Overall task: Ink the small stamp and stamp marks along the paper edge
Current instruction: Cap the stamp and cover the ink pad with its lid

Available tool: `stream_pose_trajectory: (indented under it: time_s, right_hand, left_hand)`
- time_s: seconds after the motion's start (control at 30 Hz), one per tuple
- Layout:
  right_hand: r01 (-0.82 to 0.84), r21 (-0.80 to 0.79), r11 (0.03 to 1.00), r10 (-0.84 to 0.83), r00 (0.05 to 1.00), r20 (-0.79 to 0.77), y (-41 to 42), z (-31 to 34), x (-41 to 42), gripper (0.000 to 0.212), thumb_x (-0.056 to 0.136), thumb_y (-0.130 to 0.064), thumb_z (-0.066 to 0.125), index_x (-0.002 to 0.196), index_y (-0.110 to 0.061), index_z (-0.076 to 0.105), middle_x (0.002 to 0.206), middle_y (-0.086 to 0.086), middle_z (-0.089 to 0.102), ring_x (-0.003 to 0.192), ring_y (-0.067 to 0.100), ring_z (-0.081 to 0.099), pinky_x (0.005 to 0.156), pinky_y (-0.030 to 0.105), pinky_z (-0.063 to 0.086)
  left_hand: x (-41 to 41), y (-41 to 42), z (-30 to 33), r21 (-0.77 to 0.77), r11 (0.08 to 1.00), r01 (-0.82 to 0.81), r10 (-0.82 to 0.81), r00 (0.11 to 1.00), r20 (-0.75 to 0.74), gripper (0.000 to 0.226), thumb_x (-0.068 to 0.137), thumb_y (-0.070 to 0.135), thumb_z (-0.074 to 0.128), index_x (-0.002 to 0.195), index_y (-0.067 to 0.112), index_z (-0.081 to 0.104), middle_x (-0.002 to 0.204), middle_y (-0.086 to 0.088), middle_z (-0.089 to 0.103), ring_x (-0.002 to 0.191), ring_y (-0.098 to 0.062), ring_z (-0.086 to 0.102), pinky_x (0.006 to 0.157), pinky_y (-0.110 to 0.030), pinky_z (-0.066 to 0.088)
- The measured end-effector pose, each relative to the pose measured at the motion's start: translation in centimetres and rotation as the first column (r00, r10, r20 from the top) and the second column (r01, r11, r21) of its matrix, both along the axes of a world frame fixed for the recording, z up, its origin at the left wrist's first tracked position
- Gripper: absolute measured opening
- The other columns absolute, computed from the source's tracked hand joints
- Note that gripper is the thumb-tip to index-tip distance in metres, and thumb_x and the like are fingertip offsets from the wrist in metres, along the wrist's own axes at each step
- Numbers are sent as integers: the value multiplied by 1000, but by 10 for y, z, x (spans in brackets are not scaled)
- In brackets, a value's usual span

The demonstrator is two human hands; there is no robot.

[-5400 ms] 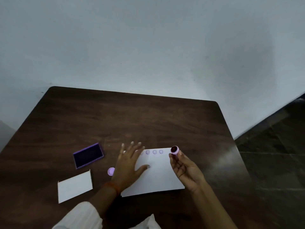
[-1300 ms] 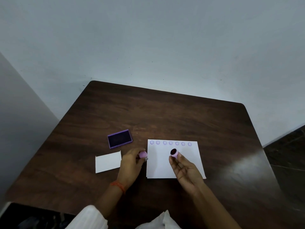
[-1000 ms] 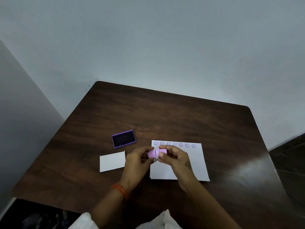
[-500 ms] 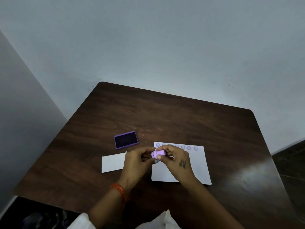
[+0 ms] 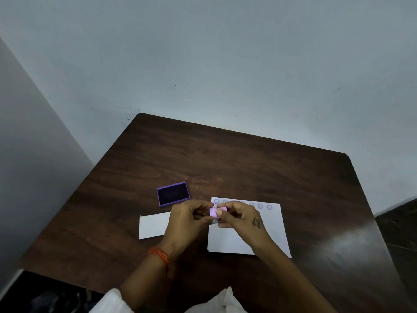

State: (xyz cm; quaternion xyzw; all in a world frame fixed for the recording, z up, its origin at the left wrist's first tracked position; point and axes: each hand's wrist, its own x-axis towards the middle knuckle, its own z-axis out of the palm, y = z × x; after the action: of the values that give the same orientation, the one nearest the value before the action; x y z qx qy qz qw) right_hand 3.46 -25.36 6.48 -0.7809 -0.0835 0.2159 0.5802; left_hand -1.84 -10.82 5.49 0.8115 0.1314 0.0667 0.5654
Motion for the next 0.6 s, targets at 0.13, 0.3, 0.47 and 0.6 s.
stream_pose_trajectory:
  time_s: [0.13,0.3,0.47,0.6]
  right_hand:
    - [-3,26,1000,3,1000,-31,0,-1,1,12,79,-22,70,91,-20,70,89,3,73,77,12,72,66,12,55]
    - [7,-39,999,-12,992,-127,2,-5,6,16,82,-36,64,83,-20,70,75,-2,73,65,9,72,63,12,55]
    - [-21,36,999,26,989,-143,4,-7,8,26,77,-22,73,101,-12,69,100,10,73,87,21,71,83,30,58]
    - [14,3,1000,-13,971,-238,10,-12,10,21,80,-29,69,94,-12,70,95,11,74,80,20,73,84,33,59]
  left_hand:
    - [0,0,-2,15,1000,-8,9,1000,-19,26,69,14,79,92,21,72,86,6,75,77,-2,68,76,-22,58]
    - [1,4,-5,19,1000,4,-4,1000,-24,26,69,16,79,93,20,72,86,6,75,77,-4,69,76,-27,60]
    - [0,5,-8,18,1000,-14,13,1000,1,24,69,21,79,92,24,72,85,8,75,77,-4,69,73,-26,60]
    - [-2,6,-11,51,998,-22,21,999,27,20,71,25,77,90,28,70,84,13,73,77,0,67,71,-20,58]
